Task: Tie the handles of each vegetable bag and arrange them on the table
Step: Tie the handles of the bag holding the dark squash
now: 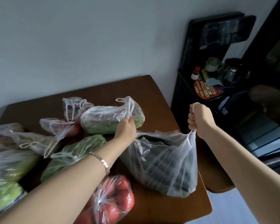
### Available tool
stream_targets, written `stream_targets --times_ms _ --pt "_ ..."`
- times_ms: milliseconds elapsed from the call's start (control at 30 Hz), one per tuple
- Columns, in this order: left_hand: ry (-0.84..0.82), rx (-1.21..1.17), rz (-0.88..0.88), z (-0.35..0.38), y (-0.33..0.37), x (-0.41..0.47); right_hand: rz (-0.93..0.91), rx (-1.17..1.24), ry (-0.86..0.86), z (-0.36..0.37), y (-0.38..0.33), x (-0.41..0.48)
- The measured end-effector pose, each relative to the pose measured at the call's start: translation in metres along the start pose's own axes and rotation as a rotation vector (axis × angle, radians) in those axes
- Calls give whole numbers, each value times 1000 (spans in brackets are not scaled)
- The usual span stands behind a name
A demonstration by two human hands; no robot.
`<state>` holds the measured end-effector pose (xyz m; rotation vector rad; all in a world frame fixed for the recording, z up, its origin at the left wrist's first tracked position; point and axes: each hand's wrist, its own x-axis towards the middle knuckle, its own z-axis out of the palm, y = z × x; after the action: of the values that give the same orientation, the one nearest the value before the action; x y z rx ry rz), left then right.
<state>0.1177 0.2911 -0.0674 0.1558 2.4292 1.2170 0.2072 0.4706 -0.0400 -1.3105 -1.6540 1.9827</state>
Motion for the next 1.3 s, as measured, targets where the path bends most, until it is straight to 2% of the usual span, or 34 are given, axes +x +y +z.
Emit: stream_targets --times_ms 67,167,267,333,433,533,667,800,867,967,1100,1200,1300 --pt "-78 24 10 -2 0 -7 -84 -49 42 3 -2 0" --pt "-239 37 185 0 -8 -21 -131 -182 2 12 7 2" --pt "-310 -2 355 5 -22 -24 -122 -256 -88 21 21 2" --pt "-300 -62 319 9 -28 -22 -90 -321 -133 25 32 -2" --pt "-235 -138 300 16 -28 -24 34 -164 -265 26 53 -8" --pt "-324 -182 280 26 -22 -27 71 -104 -215 23 66 -10" --pt "-415 -202 159 36 -21 -31 55 -158 -152 21 81 -12" --pt "-414 -138 138 43 -22 -40 -13 -255 -204 22 89 -18" --pt "-355 -93 112 49 -25 -40 -113 -271 -254 23 89 -24" --pt "-291 -140 17 53 -26 -36 -324 -502 -308 27 82 -32" --pt "-226 -129 -74 54 -20 -31 -489 -1107 -460 34 82 -36" --pt "-236 -107 -75 54 -20 -29 -512 -990 -533 31 88 -40" --pt "-226 -98 3 52 -20 -27 -368 -610 -629 23 88 -42"
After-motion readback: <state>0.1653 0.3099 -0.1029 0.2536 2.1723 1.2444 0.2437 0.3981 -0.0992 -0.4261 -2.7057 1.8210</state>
